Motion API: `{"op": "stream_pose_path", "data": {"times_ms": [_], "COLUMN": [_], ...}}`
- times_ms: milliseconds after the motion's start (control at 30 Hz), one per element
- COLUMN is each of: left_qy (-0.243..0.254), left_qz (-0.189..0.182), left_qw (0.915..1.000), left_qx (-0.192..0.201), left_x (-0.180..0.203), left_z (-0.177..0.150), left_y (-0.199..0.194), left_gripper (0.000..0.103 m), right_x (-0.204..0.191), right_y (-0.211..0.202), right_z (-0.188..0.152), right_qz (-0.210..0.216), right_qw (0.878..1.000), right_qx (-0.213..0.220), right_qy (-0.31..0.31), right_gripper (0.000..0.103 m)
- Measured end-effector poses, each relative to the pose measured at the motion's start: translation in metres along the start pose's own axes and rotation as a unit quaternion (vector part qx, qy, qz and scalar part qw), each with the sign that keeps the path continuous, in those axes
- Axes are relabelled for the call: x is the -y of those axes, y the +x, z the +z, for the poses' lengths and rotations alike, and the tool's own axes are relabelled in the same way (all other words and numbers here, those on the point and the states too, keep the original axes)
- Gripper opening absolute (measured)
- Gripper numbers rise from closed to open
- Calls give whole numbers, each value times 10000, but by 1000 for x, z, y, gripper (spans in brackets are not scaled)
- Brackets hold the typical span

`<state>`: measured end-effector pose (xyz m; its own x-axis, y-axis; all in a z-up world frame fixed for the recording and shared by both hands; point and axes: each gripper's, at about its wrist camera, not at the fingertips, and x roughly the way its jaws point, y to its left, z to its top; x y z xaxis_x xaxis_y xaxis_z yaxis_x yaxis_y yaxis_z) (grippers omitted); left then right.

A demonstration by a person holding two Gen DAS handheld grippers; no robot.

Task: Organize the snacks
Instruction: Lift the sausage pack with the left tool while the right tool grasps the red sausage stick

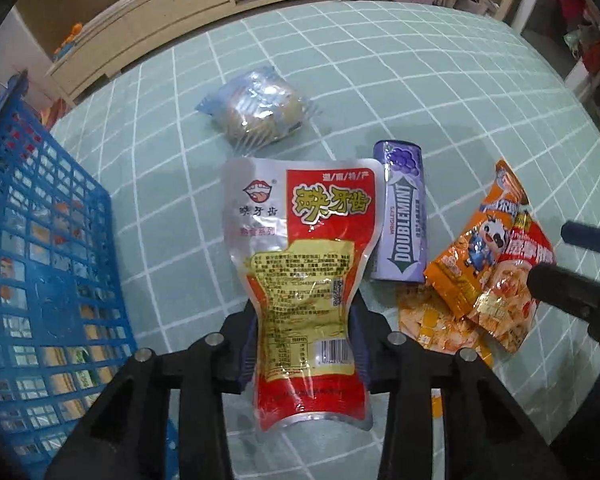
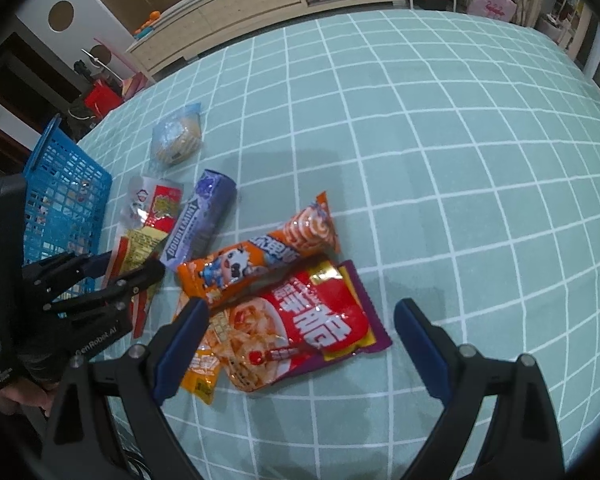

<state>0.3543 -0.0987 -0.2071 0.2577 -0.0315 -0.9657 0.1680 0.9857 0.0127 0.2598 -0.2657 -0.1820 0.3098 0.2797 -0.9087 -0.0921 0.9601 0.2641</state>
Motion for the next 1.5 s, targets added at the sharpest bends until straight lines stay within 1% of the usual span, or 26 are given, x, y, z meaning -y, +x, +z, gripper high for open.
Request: {"op": "stream_pose_path", "data": {"times_ms": [33,67,133,267,333,433,533,633,733,800,833,900,967,1100,1167,1267,1367,1467,1500], "left_qy": [-102,-100,5,-173,-223,-120,-180,-98,-135,-213,-254,-294,-293,-351,-317,-285,-322,-305,-294], "left_qz": [-107,-162,-155,-280,-438,-548,-686,-700,-726,-753,-774,-844,-867,-941,-973,-991,-1035,-1038,-1053], "left_qw": [9999,9998,9999,9994,9988,9983,9971,9967,9966,9964,9963,9956,9954,9944,9941,9939,9931,9929,9926], "left_qx": [-34,-33,-1,-59,-22,148,276,408,373,314,288,272,270,328,357,393,448,504,530], "left_x": [-4,-7,-7,-11,-8,-1,-3,0,-4,-4,-6,-9,-12,-15,-18,-28,-28,-33,-34], "left_z": [0,0,-3,-7,-13,-28,-39,-49,-57,-62,-64,-70,-74,-81,-83,-85,-82,-88,-90], "left_y": [1,1,1,-2,-6,-13,-26,-35,-35,-30,-27,-23,-19,-18,-17,-29,-36,-45,-49], "left_gripper": [37,36,35,33,33,33,33,33,33,33,33,33,33,33,33,33,33,33,33], "right_x": [0,1,2,-4,-9,-12,-15,-21,-30,-36,-40,-47,-52,-60,-62,-61,-57,-57,-58], "right_y": [0,0,0,2,8,12,20,24,29,30,29,29,27,20,15,8,-4,-12,-15], "right_z": [0,0,0,-1,-3,-4,-6,-7,-5,-3,-4,-6,-9,-10,-9,-8,-9,-9,-9], "right_qz": [-19,-51,-70,-17,-33,-180,-290,-371,-528,-528,-539,-625,-509,-491,-480,-404,-304,-206,-209], "right_qw": [10000,10000,9999,9998,9990,9976,9949,9922,9886,9867,9857,9826,9815,9804,9808,9820,9843,9869,9869], "right_qx": [-9,-24,-64,-179,-358,-429,-594,-616,-632,-646,-604,-540,-531,-422,-382,-331,-194,-146,-107], "right_qy": [10,30,53,-85,-264,-517,-765,-1021,-1259,-1393,-1480,-1666,-1766,-1861,-1853,-1814,-1725,-1594,-1597], "right_gripper": [96,96,96,96,96,96,96,96,96,96,90,84,76,58,54,49,37,34,26]}}
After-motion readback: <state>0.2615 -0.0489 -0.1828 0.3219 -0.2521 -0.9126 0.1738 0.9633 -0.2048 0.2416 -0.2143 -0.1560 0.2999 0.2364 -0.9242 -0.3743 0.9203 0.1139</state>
